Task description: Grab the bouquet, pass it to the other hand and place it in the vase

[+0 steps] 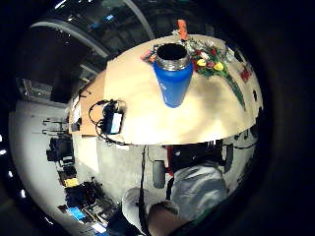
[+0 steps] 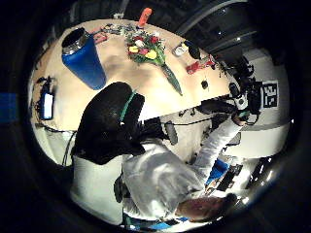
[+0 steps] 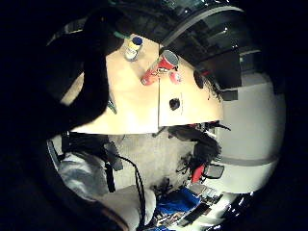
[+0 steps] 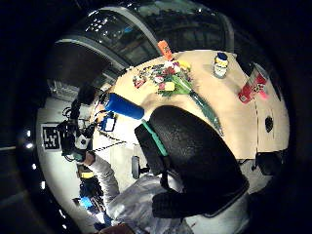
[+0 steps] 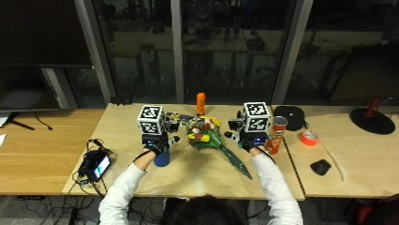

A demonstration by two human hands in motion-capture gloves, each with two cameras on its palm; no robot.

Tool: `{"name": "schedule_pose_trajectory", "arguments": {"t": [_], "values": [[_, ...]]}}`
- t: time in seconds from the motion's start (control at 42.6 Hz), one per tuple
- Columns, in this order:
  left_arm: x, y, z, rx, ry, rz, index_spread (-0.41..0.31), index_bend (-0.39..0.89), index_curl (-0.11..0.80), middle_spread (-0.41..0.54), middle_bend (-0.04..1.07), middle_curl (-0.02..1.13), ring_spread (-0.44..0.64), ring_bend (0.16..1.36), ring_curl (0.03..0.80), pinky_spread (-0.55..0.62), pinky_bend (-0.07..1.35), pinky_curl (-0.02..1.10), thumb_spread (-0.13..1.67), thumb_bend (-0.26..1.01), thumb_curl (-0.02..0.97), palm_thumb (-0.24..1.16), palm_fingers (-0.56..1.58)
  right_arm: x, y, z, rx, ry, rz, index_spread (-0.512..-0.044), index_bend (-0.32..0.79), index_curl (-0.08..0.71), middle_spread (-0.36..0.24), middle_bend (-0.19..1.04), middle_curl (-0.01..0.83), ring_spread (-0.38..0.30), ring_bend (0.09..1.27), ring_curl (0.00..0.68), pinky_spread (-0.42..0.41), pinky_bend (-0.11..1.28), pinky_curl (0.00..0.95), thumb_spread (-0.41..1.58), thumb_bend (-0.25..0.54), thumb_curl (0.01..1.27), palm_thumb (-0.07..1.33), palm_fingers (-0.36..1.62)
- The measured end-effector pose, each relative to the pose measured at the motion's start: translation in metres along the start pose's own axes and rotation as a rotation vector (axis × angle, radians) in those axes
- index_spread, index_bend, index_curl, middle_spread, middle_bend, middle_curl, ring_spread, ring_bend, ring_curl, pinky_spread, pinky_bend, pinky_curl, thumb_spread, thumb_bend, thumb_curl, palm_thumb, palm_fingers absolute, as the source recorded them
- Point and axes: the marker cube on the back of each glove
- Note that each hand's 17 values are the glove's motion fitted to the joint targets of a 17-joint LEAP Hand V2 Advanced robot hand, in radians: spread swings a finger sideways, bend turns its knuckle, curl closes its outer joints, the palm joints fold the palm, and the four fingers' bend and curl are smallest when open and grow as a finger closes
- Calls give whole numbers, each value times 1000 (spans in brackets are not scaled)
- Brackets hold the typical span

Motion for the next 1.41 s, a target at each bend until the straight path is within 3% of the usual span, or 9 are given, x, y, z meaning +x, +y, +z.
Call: {"name": "schedule_pose_trajectory", "arguments": {"t": [0.094,0.234,0.586,0.821,0.844,0.915,1.032,1.196,1.407], "values": [[1,0,-2,-8,-4,0,59,162,76,203,168,64,244,439,109,252,312,101,628,164,93,293,247,-2,4,-1,-3,-6,1,-213,18,10,29,151,47,107,473,137,184,701,216,629,142,72,252,290],[-1,3,-5,-18,-16,11,77,165,129,266,179,111,332,483,152,331,325,152,864,141,138,314,213,-3,20,-10,6,-9,-19,-273,60,28,46,192,100,142,537,194,234,772,282,885,123,105,269,232],[-6,15,2,-25,21,51,89,169,223,301,190,191,407,506,189,392,317,217,1065,57,218,341,188,-13,8,-8,-38,-37,-54,-308,76,61,57,272,217,159,595,241,268,770,314,1112,52,169,293,237],[2,18,19,-40,21,77,90,165,260,306,186,228,419,513,205,401,312,247,1098,8,252,367,174,-8,-11,6,-82,-43,-30,-242,75,70,72,320,271,130,676,276,264,751,318,1143,8,205,315,345],[3,18,19,-41,21,80,90,164,263,306,185,230,419,513,206,402,312,249,1100,3,254,369,173,-5,-16,8,-86,-48,-18,-257,71,69,68,324,276,134,660,272,264,740,317,1149,0,204,310,301],[5,21,21,-42,24,88,91,165,271,306,185,239,421,515,210,403,311,256,1105,-9,262,375,170,9,-34,16,-99,-71,36,-206,53,69,80,311,283,96,714,292,243,785,330,1131,-1,224,345,406],[7,25,25,-43,28,102,92,166,282,307,183,249,422,516,216,404,308,267,1114,-17,272,381,167,32,-55,33,-113,-113,127,-173,23,57,85,292,295,53,759,318,192,834,352,1122,-8,245,377,419],[10,30,33,-67,38,117,92,168,298,308,181,261,424,517,222,406,304,279,1119,-20,281,382,164,70,-85,95,-188,-202,247,-146,15,37,81,299,319,7,793,342,144,876,371,1107,-18,267,401,419],[7,24,42,-73,47,121,86,165,311,308,183,275,424,517,230,407,300,292,1125,-20,291,384,161,81,-80,175,-233,-239,314,-126,29,27,76,301,341,-27,814,357,106,897,375,1090,-22,283,409,433]]}}
